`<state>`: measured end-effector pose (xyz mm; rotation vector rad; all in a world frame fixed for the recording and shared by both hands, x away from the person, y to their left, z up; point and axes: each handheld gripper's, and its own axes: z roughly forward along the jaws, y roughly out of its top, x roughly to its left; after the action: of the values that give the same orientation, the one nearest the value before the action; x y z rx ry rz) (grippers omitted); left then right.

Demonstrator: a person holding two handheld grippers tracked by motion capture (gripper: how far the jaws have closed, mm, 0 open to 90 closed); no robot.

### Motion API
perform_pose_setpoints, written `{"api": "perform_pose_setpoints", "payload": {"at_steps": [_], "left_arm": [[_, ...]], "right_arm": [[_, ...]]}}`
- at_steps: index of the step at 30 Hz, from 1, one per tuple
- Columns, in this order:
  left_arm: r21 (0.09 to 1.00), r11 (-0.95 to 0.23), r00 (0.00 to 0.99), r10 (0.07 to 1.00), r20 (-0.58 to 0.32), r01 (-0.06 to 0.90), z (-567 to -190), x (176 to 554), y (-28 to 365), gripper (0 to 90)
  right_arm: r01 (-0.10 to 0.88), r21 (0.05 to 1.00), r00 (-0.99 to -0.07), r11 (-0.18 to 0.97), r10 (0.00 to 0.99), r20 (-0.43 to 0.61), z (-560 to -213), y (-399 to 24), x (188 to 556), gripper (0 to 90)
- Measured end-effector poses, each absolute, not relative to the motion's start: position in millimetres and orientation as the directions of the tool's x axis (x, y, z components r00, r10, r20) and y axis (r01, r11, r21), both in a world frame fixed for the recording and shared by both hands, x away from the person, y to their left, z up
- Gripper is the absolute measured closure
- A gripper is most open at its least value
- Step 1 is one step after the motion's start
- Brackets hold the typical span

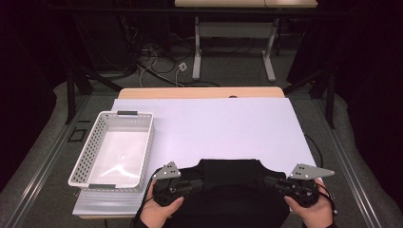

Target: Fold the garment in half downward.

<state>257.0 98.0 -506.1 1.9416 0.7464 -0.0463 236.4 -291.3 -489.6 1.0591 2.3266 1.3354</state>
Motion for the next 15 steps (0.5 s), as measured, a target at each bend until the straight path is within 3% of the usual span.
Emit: {"api": "perform_pose_setpoints", "payload": {"at_steps": [8,15], "left_arm": [[0.788,-0.311,0.803,0.482,-0.35,0.531,-512.0,257.4,96.2,81.9],[0.774,-0.311,0.783,0.513,-0.352,0.552,-514.9,260.0,96.0,63.0]], "right_arm": [[0.476,0.817,-0.702,0.325,0.701,0.13,-493.1,-291.7,237.8,84.5],[0.465,0.822,-0.695,0.329,0.711,0.109,-494.9,-290.3,238.7,69.3]]}}
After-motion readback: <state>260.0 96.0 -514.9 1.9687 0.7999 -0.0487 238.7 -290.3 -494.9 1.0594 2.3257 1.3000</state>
